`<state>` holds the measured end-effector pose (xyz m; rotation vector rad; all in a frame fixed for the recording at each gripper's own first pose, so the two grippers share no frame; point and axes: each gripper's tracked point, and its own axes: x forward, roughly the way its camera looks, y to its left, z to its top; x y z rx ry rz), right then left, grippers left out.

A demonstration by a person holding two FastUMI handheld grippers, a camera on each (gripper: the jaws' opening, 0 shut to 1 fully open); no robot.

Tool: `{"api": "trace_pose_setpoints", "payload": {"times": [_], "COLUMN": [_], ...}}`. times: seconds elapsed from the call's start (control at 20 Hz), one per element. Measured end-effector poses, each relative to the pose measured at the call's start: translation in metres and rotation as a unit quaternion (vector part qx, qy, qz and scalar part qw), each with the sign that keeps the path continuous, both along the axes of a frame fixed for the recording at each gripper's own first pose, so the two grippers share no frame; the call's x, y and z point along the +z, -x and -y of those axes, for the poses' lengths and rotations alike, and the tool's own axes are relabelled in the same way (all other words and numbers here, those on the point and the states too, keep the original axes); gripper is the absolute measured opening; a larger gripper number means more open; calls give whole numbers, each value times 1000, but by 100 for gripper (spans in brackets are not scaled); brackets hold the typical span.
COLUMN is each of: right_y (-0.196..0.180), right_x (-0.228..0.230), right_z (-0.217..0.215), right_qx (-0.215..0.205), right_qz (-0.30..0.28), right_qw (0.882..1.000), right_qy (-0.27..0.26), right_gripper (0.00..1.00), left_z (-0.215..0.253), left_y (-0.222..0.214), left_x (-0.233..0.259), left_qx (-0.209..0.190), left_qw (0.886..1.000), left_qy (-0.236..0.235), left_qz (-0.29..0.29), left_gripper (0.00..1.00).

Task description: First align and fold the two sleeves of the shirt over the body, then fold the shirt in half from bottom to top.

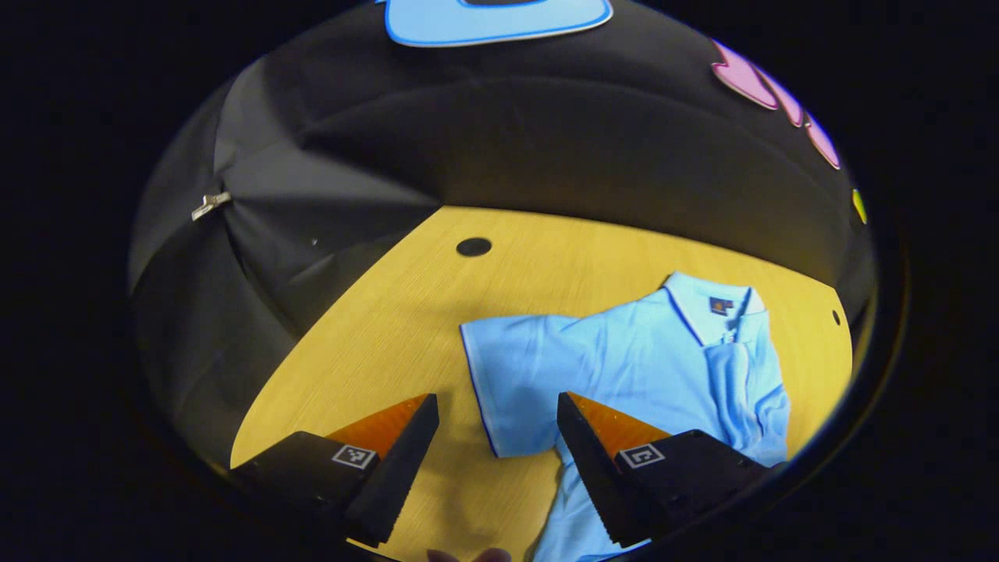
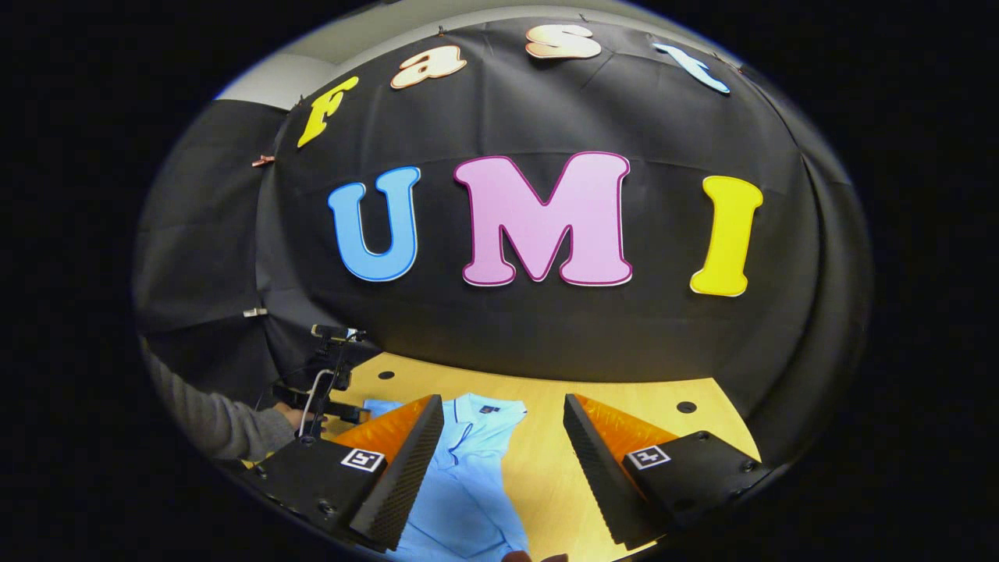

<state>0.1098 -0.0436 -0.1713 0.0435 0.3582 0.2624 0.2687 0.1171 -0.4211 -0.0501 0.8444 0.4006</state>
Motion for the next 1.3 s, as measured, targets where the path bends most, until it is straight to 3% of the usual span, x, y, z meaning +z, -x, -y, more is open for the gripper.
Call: {"api": "trace_pose_setpoints", "payload": {"times": [0.4, 0.65, 0.9, 1.0, 1.05, 1.1, 1.2, 1.3], "right_y": [5, 8, 11, 14, 15, 16, 19, 22], "right_x": [-5, -11, -15, -16, -17, -19, -22, -25], "right_z": [15, 20, 25, 28, 31, 33, 37, 42], "right_qx": [-14, -17, -20, -21, -22, -24, -26, -28], "right_qz": [-13, -21, -30, -32, -34, -35, -41, -44], "right_qw": [1000, 1000, 999, 999, 999, 999, 999, 999], "right_qy": [-4, -6, -8, -7, -7, -7, -6, -7], "right_gripper": [96, 96, 96, 96, 96, 96, 96, 96], "left_z": [-10, 1, 15, 17, 17, 17, 19, 23], "left_y": [8, 5, 0, -2, -2, -3, -4, -3], "left_x": [-36, -40, -42, -41, -40, -39, -40, -38], "left_qx": [39, 27, 34, 39, 40, 42, 44, 41], "left_qw": [997, 996, 994, 994, 993, 993, 993, 992], "left_qy": [31, 52, 65, 73, 78, 82, 91, 104], "left_qz": [-64, -70, -77, -77, -74, -71, -65, -60], "left_gripper": [98, 98, 31, 25, 27, 15, 7, 6]}}
